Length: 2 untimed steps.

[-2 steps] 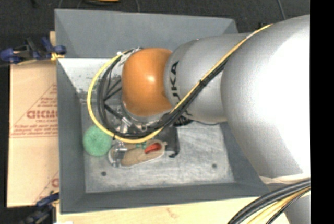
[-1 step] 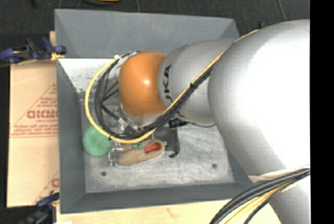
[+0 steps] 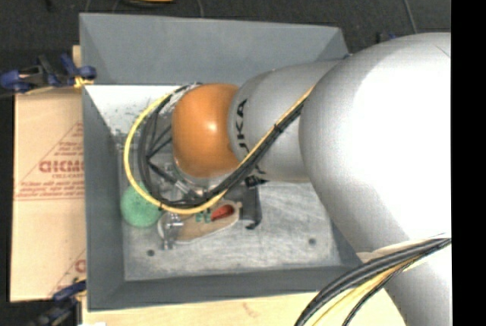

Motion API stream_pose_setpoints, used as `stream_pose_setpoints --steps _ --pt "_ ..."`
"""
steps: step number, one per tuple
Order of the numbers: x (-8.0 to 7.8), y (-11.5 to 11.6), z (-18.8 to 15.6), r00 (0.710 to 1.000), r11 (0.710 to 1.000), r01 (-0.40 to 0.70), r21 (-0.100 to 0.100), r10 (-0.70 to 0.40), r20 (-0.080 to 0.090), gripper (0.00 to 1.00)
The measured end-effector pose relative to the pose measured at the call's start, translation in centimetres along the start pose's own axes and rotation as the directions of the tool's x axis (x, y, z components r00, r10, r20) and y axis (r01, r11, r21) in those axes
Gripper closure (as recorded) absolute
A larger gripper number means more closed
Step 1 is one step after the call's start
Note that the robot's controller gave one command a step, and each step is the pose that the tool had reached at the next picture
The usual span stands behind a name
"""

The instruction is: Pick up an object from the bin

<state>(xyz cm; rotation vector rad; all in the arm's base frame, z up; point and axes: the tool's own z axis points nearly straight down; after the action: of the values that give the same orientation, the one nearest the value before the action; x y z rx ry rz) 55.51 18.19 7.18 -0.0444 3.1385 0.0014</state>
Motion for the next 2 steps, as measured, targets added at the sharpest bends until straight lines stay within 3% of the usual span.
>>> stream_pose_setpoints --steps 1,2 --pt "0.3 0.6 0.0 0.988 0.988 -0.153 -0.001 0.153 0.001 0.0" --pt "-1.8 4.3 -0.8 0.955 0.955 -0.295 -0.001 0.295 0.0 1.0"
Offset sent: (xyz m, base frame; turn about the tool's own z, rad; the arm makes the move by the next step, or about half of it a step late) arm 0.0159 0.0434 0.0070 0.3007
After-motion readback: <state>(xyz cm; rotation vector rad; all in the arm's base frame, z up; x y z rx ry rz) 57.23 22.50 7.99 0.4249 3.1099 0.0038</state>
